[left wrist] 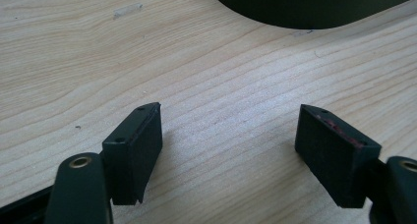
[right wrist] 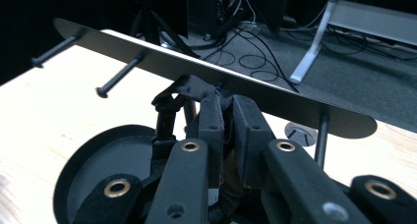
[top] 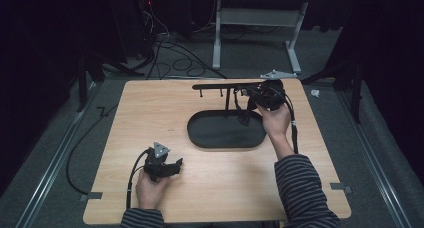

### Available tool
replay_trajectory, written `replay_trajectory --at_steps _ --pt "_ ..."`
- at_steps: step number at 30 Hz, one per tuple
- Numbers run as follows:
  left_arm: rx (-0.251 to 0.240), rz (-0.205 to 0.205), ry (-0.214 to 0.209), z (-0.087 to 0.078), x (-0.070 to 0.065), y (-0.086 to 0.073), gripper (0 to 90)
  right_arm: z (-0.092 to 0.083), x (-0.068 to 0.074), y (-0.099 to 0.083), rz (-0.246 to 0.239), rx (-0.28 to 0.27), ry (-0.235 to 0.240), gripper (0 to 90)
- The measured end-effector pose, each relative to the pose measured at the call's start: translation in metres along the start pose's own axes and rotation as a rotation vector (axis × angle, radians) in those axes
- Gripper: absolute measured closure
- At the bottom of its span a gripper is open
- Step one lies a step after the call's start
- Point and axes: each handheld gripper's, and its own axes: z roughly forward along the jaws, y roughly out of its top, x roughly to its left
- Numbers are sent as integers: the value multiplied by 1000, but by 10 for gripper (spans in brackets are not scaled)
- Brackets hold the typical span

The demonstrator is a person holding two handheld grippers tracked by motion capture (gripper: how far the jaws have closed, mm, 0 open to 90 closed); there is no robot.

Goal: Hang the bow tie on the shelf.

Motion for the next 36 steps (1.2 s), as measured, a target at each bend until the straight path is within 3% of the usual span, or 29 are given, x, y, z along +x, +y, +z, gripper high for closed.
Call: replay_trajectory --at_steps 5,7,13,36 --pt "-2 -2 0 0 0 0 265 5 -4 0 30 29 8 763" --pt "-2 -2 0 0 0 0 265 6 -4 -1 20 44 1 737" --pt "0 0 0 0 0 0 265 -5 -1 1 12 3 0 728" --pt "-1 0 1 0 0 0 265 -39 -12 -16 32 -45 41 664"
